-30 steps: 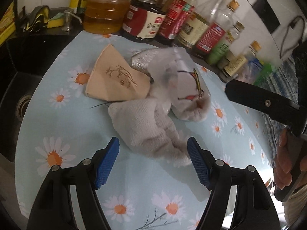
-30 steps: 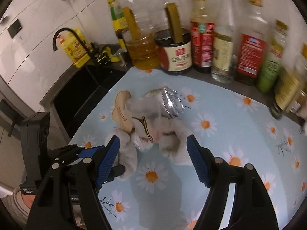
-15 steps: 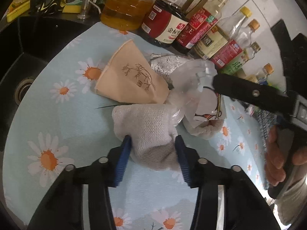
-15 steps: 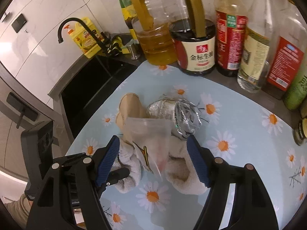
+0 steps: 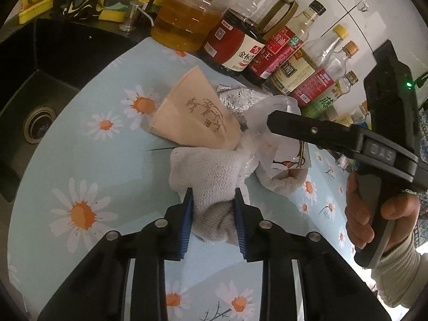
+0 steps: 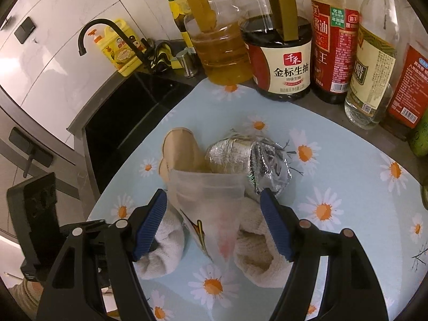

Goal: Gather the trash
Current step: 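Grasp the grey towel with the left tool while the right tool grasps the clear plastic bag, then lift the towel and plastic bag and carry both over the black bin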

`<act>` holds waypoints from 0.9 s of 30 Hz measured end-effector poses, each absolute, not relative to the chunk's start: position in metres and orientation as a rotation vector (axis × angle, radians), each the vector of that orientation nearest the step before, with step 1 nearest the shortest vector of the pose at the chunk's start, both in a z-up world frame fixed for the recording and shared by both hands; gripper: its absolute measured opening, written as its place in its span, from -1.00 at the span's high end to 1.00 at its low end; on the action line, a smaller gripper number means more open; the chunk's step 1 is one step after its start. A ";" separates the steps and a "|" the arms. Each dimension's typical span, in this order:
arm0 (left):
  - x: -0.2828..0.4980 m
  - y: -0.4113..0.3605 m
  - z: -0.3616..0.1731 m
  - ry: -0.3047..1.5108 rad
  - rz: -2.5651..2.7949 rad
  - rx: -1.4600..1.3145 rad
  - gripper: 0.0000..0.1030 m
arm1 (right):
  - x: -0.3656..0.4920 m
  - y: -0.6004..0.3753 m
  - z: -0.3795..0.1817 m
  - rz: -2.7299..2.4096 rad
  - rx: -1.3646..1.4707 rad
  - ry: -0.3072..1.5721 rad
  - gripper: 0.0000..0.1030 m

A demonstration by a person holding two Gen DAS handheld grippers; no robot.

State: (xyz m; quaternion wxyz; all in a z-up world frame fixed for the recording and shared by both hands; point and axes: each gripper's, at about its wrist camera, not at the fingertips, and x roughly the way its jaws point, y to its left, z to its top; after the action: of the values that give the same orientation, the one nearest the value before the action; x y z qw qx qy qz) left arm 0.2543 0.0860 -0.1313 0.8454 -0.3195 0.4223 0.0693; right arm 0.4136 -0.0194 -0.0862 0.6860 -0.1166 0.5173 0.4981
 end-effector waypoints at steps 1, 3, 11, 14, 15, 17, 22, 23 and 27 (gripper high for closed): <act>0.253 0.086 -0.131 0.890 0.150 -0.670 0.48 | 0.414 -0.019 -0.087 1.115 -0.255 1.162 -0.40; 0.249 0.088 -0.130 0.886 0.155 -0.670 0.49 | 0.414 -0.017 -0.088 1.118 -0.248 1.168 -0.37; 0.239 0.093 -0.126 0.866 0.160 -0.671 0.54 | 0.403 -0.013 -0.085 1.120 -0.293 1.130 -0.17; 0.236 0.094 -0.126 0.863 0.157 -0.669 0.54 | 0.401 -0.017 -0.084 1.111 -0.281 1.131 -0.17; 0.235 0.093 -0.126 0.863 0.153 -0.667 0.54 | 0.400 -0.018 -0.084 1.107 -0.277 1.131 -0.17; 0.234 0.093 -0.125 0.862 0.140 -0.660 0.54 | 0.397 -0.021 -0.081 1.096 -0.269 1.124 -0.17; 0.225 0.090 -0.119 0.859 0.088 -0.632 0.55 | 0.385 -0.031 -0.070 1.049 -0.250 1.103 -0.17; 0.224 0.089 -0.118 0.861 0.077 -0.627 0.55 | 0.381 -0.034 -0.068 1.033 -0.246 1.101 -0.17; 0.210 0.089 -0.113 0.866 0.030 -0.592 0.55 | 0.363 -0.047 -0.063 0.975 -0.219 1.104 -0.17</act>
State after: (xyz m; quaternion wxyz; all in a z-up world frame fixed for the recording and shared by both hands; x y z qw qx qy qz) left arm 0.2095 0.0886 -0.1132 0.8654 -0.2825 0.4135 0.0145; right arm 0.3634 -0.0466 -0.0628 0.7354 -0.0995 0.5023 0.4438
